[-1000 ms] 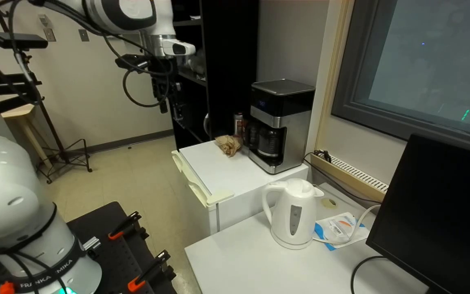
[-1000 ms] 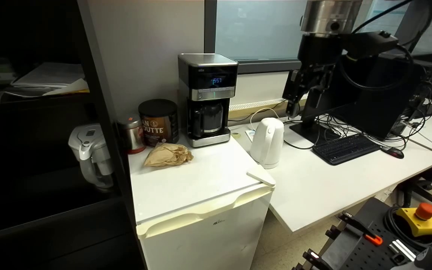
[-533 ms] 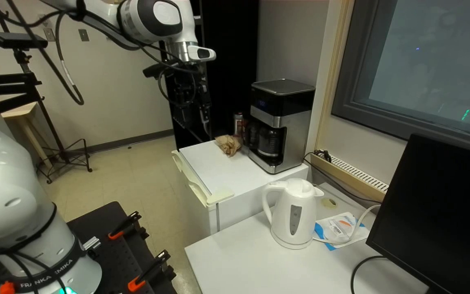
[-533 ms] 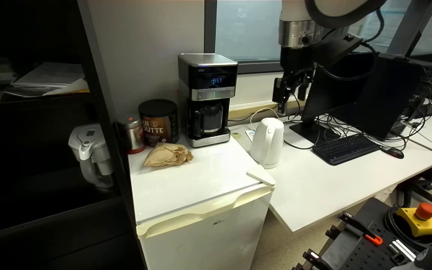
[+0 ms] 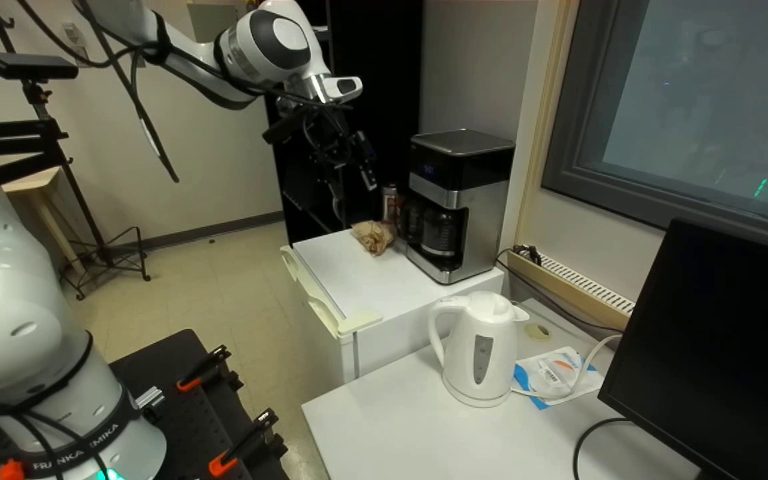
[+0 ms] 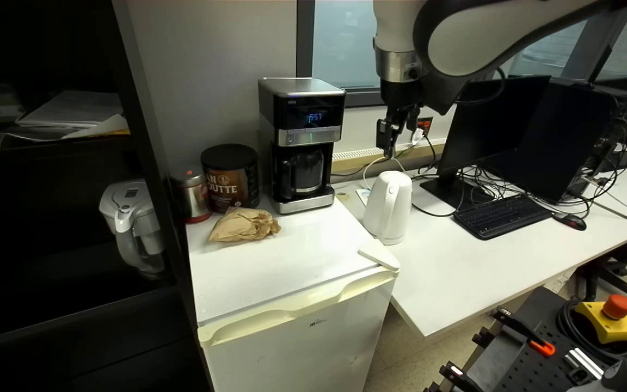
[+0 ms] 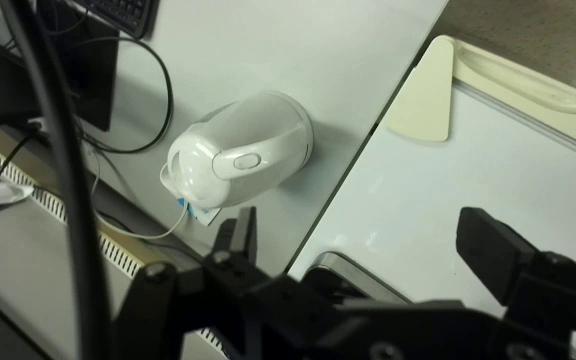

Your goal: Press a button on the coffee maker

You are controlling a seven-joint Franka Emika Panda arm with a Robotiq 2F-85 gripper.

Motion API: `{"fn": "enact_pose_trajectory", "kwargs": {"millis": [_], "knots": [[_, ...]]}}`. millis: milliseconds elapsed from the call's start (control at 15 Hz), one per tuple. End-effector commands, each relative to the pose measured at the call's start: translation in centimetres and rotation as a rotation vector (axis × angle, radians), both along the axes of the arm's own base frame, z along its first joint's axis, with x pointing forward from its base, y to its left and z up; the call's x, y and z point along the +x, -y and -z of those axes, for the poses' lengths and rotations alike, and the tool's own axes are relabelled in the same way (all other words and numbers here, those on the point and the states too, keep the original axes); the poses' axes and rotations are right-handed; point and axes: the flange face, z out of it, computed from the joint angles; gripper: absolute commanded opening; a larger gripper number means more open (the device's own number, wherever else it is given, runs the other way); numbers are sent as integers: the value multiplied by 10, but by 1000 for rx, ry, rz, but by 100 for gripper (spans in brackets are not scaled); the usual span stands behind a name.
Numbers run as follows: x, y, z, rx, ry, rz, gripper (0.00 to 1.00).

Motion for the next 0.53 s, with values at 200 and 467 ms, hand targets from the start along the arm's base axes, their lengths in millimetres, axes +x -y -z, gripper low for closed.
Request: {"fn": "enact_pose_trajectory", "kwargs": {"millis": [200,467], "knots": [[21,-35,11,-90,167,-239,49],[30,-54,17,-117,288,-357,21]]}}
